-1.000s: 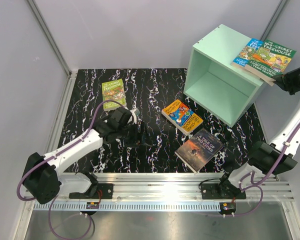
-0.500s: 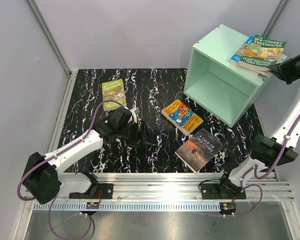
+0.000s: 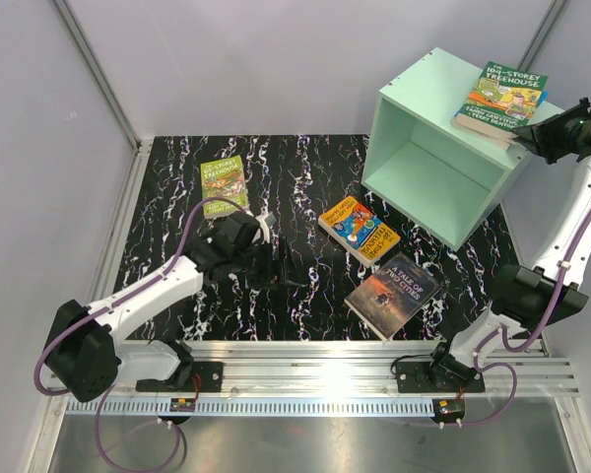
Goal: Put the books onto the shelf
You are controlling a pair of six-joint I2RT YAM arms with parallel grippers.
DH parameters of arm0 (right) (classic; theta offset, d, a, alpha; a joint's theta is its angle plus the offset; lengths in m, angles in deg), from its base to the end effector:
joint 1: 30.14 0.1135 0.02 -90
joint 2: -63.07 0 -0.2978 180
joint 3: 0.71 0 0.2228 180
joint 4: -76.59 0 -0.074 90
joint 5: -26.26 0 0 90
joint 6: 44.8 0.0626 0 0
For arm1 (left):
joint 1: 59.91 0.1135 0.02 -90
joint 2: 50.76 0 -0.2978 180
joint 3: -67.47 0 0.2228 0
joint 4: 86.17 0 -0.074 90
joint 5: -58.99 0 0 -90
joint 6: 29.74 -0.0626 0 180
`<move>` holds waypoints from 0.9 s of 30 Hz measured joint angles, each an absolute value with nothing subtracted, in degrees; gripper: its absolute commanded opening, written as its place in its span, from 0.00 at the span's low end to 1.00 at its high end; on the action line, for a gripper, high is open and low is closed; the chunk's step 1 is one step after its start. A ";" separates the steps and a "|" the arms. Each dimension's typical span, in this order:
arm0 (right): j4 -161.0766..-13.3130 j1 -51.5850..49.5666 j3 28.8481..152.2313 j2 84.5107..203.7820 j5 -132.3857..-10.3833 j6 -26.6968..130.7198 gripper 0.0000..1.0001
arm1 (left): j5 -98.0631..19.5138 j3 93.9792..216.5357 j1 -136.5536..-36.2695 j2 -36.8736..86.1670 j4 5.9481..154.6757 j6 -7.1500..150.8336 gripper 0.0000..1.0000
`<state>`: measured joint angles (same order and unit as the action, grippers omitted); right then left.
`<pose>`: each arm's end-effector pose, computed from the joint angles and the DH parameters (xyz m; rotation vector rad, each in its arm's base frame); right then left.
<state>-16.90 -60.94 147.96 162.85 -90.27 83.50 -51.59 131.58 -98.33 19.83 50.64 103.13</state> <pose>0.2892 -0.1399 0.4955 1.0347 1.9513 0.5867 0.1651 -0.1591 0.2681 0.0738 2.6611 -1.0013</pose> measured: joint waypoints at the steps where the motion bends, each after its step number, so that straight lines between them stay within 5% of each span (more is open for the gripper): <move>1: -17.79 -60.64 146.65 162.68 -90.29 83.98 0.00 | -51.59 131.58 -98.33 19.85 50.55 103.03 0.83; 4: -19.43 -59.89 146.06 162.66 -90.16 84.51 0.01 | -51.61 131.58 -98.33 19.85 50.44 102.50 0.83; 7: -19.39 -59.52 146.30 162.53 -89.33 84.68 0.39 | -51.61 131.60 -98.33 19.87 50.31 102.09 0.83; 10: -18.60 -59.41 146.74 162.24 -87.36 84.20 0.98 | -51.61 131.60 -98.33 19.96 49.94 102.04 0.83; 21: -14.12 -59.39 147.65 155.55 -81.09 82.41 1.00 | -51.96 132.28 -98.33 22.12 49.35 101.71 0.82; 27: -17.01 -59.37 120.70 132.60 -77.66 84.55 1.00 | -53.56 133.83 -98.39 26.36 50.09 101.63 0.82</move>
